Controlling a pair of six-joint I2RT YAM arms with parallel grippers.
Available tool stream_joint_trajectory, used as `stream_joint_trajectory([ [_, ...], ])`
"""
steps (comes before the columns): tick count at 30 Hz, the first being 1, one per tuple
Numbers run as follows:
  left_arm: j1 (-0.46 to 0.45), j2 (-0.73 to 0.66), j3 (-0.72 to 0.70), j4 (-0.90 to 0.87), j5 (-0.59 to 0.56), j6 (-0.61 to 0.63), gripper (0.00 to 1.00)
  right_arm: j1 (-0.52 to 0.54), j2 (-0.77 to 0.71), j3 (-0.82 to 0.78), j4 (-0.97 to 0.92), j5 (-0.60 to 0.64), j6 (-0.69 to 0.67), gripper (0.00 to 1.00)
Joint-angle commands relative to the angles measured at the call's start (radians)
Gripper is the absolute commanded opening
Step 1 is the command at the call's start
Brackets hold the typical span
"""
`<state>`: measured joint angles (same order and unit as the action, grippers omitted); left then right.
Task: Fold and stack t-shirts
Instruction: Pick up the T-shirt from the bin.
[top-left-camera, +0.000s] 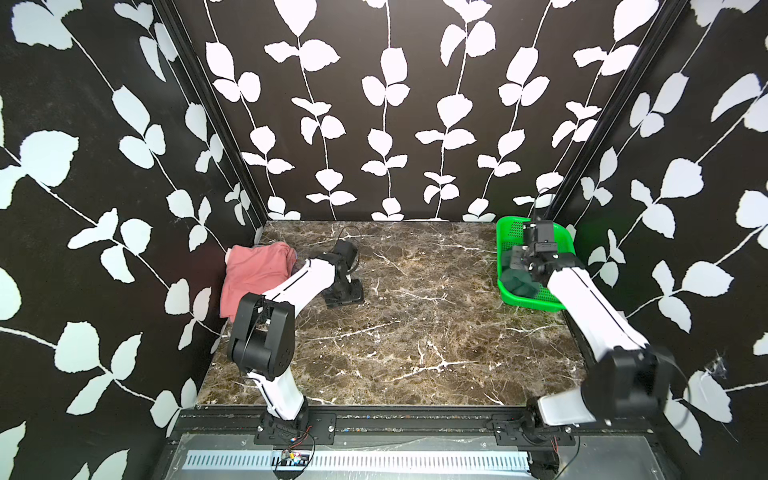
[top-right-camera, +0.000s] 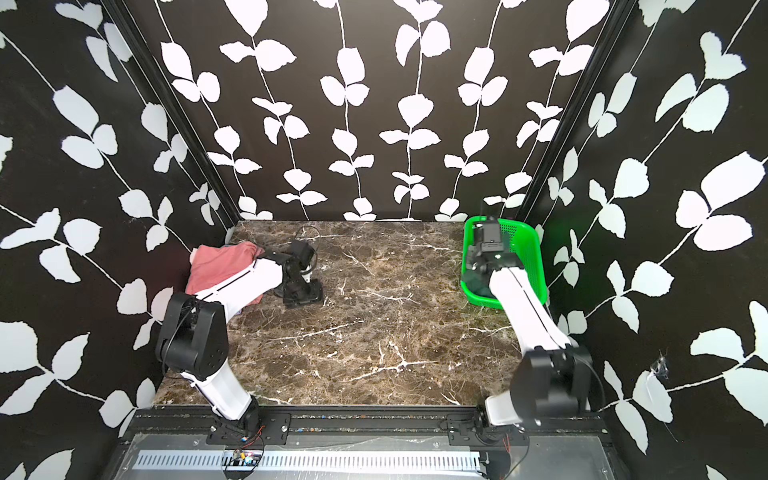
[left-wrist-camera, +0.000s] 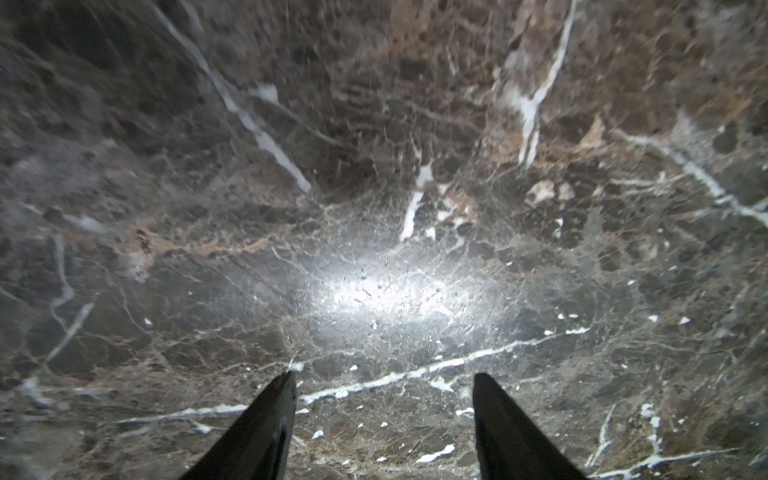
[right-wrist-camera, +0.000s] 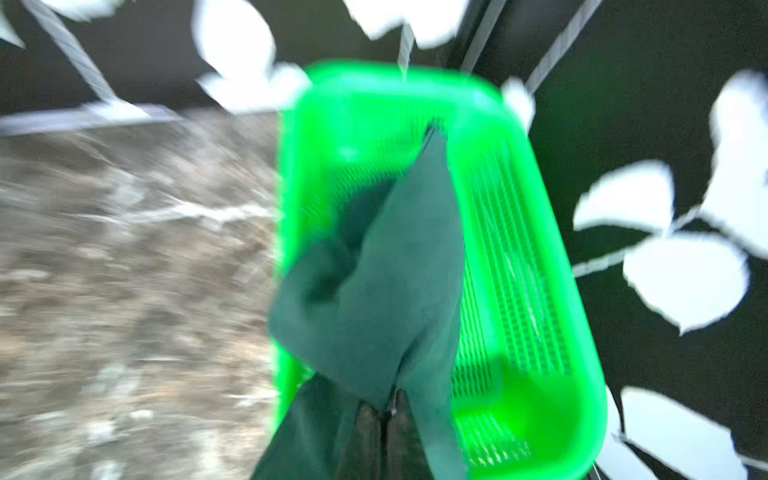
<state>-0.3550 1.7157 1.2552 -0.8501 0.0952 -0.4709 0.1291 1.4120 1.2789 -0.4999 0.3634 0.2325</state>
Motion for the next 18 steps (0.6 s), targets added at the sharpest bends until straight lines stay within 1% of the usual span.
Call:
stream_joint_trajectory([
  [1, -0.004, -0.060, -0.015, 0.036, 0.015, -0.003, 0.70, 0.005, -0.024, 0.127, -0.008, 0.039, -0.009, 0.00],
  [4, -0.007, -0.053, -0.017, 0.034, 0.012, 0.008, 0.70, 0.047, -0.026, 0.343, -0.115, -0.059, -0.076, 0.00],
  [6, -0.007, -0.050, -0.027, 0.047, 0.017, 0.008, 0.70, 0.096, -0.010, 0.498, -0.212, -0.121, -0.097, 0.00],
  [10, -0.010, -0.038, -0.048, 0.076, 0.039, -0.004, 0.70, 0.230, 0.049, 0.756, -0.384, -0.166, -0.120, 0.00],
  [13, -0.016, -0.018, -0.052, 0.092, 0.053, -0.005, 0.69, 0.293, 0.145, 0.937, -0.546, -0.333, -0.072, 0.00],
  [16, -0.021, -0.001, -0.039, 0.088, 0.053, 0.001, 0.68, 0.331, 0.266, 1.067, -0.728, -0.517, -0.024, 0.00],
  [18, -0.022, 0.002, -0.038, 0.090, 0.053, 0.002, 0.68, 0.375, 0.267, 1.039, -0.746, -0.530, -0.021, 0.00],
])
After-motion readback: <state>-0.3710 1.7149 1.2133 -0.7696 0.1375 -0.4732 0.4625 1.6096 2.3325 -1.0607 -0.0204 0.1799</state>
